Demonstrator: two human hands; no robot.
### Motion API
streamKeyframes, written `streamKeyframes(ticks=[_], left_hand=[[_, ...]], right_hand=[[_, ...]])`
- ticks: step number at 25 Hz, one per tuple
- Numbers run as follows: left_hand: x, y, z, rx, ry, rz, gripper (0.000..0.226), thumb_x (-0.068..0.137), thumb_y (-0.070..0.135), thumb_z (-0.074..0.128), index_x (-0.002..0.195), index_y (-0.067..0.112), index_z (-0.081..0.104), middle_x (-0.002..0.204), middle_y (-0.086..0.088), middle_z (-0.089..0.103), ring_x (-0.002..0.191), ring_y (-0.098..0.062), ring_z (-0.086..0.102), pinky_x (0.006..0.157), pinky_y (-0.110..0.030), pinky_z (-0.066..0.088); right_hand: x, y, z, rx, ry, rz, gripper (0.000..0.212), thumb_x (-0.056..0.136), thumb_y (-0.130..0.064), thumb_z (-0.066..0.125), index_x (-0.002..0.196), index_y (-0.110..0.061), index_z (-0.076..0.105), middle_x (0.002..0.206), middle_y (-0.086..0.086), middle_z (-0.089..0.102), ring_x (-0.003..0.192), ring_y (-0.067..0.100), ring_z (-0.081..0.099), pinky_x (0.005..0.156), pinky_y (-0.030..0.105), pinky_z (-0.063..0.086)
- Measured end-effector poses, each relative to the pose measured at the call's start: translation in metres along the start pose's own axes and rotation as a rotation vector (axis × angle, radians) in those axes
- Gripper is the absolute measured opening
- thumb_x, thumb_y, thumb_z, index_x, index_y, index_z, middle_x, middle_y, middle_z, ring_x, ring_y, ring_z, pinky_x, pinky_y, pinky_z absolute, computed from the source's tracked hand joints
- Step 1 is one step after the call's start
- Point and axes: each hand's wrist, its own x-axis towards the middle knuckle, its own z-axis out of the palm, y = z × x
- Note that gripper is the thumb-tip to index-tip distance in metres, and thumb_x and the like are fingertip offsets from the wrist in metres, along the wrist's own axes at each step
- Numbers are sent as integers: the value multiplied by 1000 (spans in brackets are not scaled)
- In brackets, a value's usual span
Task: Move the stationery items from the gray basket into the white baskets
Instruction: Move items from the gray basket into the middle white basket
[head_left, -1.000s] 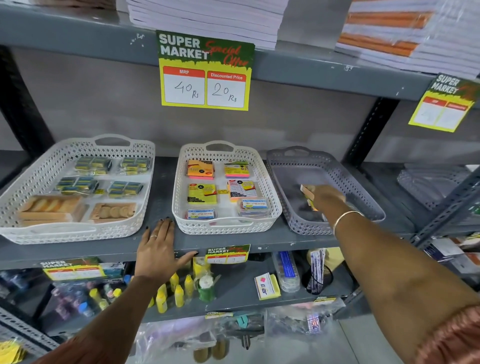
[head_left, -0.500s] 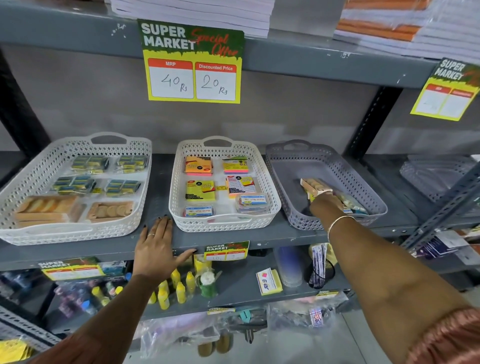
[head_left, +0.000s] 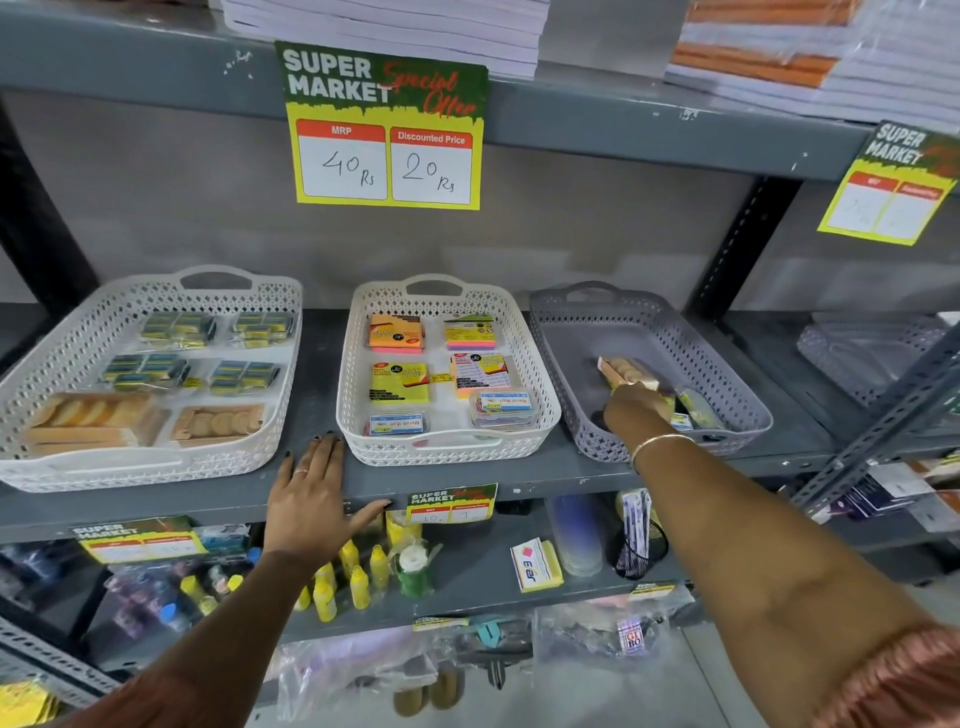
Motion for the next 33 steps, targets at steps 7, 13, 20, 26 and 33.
streamKeyframes(ticks=[7, 13, 20, 26, 33], left_hand=[[0, 0, 0, 5, 8, -3, 105, 73, 82, 9, 129, 1, 47, 131, -17, 54, 123, -30, 48, 104, -50, 34], [0, -1, 1, 6, 10, 1, 105, 74, 81, 9, 128, 0, 48, 130, -18, 55, 122, -31, 49, 103, -50, 35], [0, -1, 1, 2, 7, -5, 106, 73, 82, 8, 129, 1, 47, 131, -18, 54, 123, -31, 48, 103, -50, 35], [1, -1, 2, 3, 7, -3, 106, 73, 82, 9, 130, 1, 46, 132, -17, 53, 124, -30, 48, 104, -50, 34], [0, -1, 3, -8, 13, 2, 106, 73, 82, 9, 132, 1, 44, 134, -18, 52, 126, -30, 46, 106, -50, 32]], right_hand=[[-8, -15, -6, 59, 70, -43, 52, 93, 0, 42, 145, -7, 36, 154, 5, 33, 140, 26, 36, 106, 42, 41], [-3, -3, 5, 80, 154, -76, 45, 95, 1, 42, 140, -6, 43, 149, 11, 42, 133, 28, 46, 101, 37, 46], [-1, -5, 4, 91, 168, -193, 43, 98, -7, 35, 141, -4, 40, 145, 18, 44, 132, 33, 44, 105, 36, 38], [0, 10, 8, 86, 184, -40, 57, 90, 4, 50, 144, -9, 36, 139, 12, 54, 125, 31, 55, 95, 39, 49], [2, 13, 9, 75, 121, -79, 56, 87, -5, 59, 140, -9, 41, 130, 15, 60, 120, 32, 58, 94, 38, 49]])
